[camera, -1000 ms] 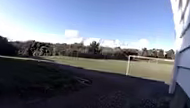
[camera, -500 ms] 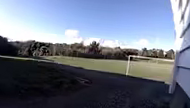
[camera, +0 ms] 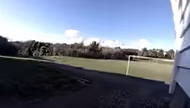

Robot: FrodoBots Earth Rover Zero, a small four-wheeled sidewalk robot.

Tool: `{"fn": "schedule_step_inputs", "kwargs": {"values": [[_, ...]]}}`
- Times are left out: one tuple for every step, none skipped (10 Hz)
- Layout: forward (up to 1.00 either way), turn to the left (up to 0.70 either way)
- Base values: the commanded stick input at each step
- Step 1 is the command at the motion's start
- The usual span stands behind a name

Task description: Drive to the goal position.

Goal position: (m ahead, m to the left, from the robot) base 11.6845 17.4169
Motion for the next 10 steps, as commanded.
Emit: {"fn": "schedule_step_inputs", "kwargs": {"values": [[0.04, 0.00], [0.04, 0.00], [0.04, 0.00], [0.04, 0.00], [0.04, 0.00], [0.04, 0.00], [0.04, 0.00], [0.04, 0.00], [0.04, 0.00], [0.04, 0.00]]}}
